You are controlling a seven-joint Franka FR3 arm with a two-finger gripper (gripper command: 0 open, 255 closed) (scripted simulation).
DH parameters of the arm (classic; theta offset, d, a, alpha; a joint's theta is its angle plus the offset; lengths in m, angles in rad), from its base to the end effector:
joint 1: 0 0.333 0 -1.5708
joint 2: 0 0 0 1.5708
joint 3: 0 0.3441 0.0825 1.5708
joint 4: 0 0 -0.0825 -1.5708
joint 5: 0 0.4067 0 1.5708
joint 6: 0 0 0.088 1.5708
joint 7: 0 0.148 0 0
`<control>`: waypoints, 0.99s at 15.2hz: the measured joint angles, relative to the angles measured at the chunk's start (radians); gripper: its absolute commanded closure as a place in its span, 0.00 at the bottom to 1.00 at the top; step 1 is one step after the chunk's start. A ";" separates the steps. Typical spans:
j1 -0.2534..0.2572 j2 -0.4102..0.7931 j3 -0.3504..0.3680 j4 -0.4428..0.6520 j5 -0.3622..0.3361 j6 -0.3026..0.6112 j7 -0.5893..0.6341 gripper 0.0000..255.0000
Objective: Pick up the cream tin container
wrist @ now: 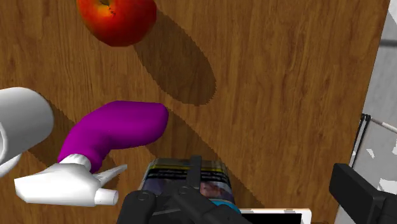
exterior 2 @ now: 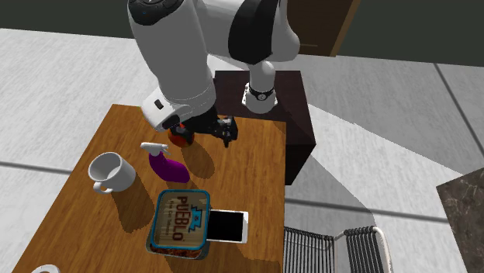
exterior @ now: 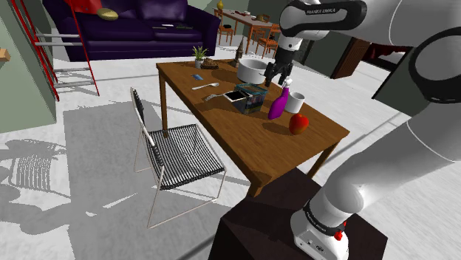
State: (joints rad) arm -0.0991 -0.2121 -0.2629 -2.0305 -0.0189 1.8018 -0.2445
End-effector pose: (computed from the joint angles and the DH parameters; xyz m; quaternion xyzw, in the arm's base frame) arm 0.4733 -0.1892 0.5136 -0.9983 0.0533 0.0059 0.0209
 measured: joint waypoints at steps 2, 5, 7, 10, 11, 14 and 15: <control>-0.007 0.077 -0.020 0.051 0.015 0.023 -0.030 0.00; -0.027 0.192 -0.051 0.149 0.044 0.035 -0.083 0.00; -0.039 0.264 -0.064 0.203 0.065 0.047 -0.110 0.00; -0.071 0.381 -0.083 0.315 0.102 0.044 -0.160 0.00; -0.082 0.419 -0.087 0.352 0.115 0.042 -0.174 0.00; -0.109 0.511 -0.091 0.446 0.145 0.033 -0.201 0.00; -0.111 0.520 -0.091 0.444 0.148 0.043 -0.203 0.00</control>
State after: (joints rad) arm -0.2098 0.3078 -0.3534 -1.5864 0.1290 1.8447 -0.4473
